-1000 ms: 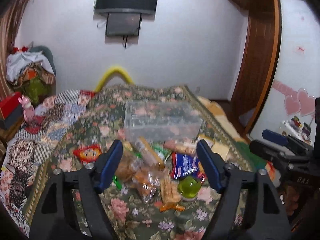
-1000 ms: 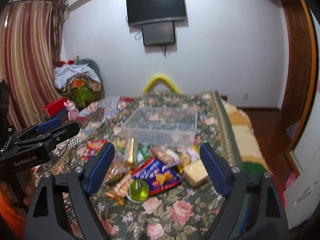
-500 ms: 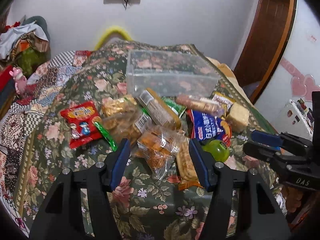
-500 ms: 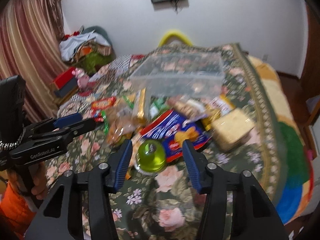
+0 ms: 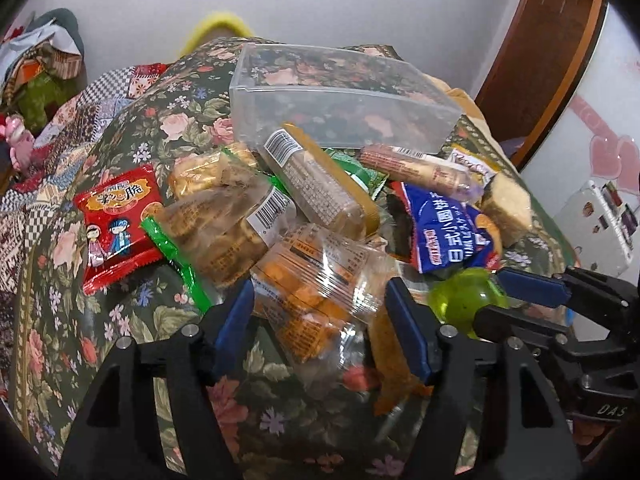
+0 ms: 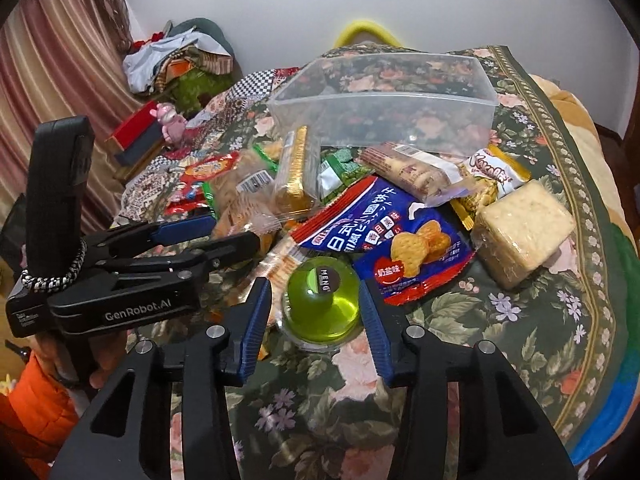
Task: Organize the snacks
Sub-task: 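Grasp the clear cookie bag with the left tool while the right tool grasps the green jar, then carry the cookie bag and green jar into the clear box and release both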
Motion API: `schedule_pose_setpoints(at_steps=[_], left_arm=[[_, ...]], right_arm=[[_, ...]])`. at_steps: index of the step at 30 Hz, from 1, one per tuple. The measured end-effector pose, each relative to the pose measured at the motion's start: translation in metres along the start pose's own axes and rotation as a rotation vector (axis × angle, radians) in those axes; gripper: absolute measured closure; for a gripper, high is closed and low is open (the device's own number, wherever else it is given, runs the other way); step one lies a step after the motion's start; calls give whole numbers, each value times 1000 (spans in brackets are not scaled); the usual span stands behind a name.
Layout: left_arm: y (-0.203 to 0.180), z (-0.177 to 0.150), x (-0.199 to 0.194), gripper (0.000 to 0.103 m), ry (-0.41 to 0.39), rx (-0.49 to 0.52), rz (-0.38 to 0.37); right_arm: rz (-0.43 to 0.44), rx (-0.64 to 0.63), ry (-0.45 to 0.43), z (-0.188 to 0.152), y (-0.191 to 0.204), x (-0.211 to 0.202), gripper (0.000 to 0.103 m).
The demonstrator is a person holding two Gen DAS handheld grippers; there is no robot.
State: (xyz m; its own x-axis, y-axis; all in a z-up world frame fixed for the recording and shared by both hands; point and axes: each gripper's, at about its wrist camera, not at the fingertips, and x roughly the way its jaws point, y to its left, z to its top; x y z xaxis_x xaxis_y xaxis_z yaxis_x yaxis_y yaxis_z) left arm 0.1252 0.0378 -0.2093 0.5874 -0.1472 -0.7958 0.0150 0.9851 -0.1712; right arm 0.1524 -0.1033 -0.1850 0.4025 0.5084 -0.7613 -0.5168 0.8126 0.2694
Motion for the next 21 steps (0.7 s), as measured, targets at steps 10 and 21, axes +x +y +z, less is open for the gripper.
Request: schedule_pose_setpoints(at_steps=[10,21], left_arm=[[14,5,25,34,34,-69,-13],[10,0,8,51,-12,-37,11]], right_arm=[[19,10,36,1,-2,13,60],[0,-15,27,2,3,16,60]])
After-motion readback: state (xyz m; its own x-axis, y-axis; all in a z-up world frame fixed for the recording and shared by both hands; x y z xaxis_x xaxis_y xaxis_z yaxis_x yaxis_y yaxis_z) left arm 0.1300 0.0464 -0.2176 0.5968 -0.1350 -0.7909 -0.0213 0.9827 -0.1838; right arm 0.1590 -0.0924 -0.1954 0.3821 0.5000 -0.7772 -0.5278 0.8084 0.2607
